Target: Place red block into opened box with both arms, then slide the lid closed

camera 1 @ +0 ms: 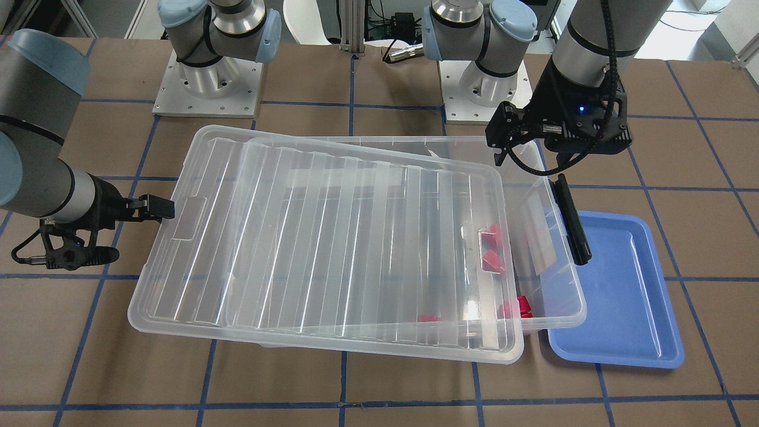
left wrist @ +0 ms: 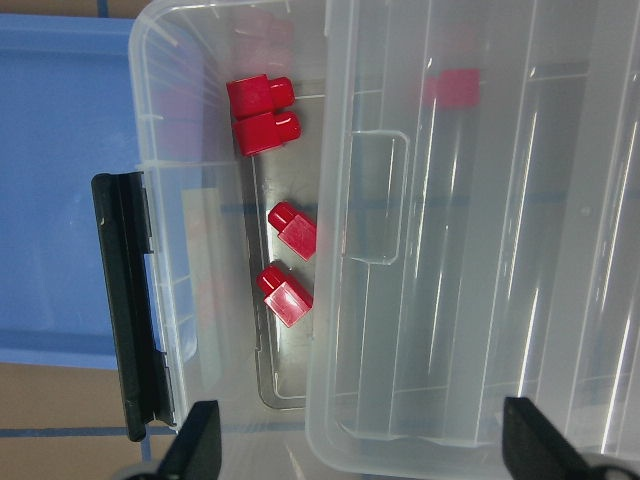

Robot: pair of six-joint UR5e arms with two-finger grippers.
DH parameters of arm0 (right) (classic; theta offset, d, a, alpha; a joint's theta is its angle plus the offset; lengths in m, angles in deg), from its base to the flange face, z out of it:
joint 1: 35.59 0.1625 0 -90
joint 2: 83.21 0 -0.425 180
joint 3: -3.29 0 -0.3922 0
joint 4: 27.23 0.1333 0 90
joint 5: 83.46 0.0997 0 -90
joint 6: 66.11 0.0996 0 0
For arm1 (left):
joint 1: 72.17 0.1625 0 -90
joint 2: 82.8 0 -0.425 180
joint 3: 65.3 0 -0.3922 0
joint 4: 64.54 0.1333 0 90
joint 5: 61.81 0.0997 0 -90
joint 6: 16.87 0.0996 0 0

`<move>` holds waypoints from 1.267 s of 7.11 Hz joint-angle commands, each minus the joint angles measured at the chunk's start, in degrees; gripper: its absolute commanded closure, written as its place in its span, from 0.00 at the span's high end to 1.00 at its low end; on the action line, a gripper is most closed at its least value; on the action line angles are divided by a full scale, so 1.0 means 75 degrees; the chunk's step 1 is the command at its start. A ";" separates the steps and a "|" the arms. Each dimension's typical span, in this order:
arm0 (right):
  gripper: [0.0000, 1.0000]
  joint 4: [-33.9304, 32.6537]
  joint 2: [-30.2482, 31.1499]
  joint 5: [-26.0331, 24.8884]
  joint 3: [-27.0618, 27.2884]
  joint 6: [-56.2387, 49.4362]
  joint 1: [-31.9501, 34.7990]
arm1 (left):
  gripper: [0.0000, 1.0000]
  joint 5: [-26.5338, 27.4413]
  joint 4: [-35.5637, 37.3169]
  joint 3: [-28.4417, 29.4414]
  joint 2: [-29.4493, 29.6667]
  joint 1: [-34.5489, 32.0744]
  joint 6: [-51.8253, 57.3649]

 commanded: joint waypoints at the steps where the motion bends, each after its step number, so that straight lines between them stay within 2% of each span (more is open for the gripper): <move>1: 1.00 0.0167 -0.0006 0.0015 0.0000 0.0000 0.0064 | 1.00 0.0000 0.0000 0.0000 0.0010 0.0000 -0.0012; 9: 1.00 0.0261 0.0029 0.0003 0.0000 0.0024 0.0299 | 1.00 0.0000 0.0012 0.0000 0.0033 0.0000 -0.0012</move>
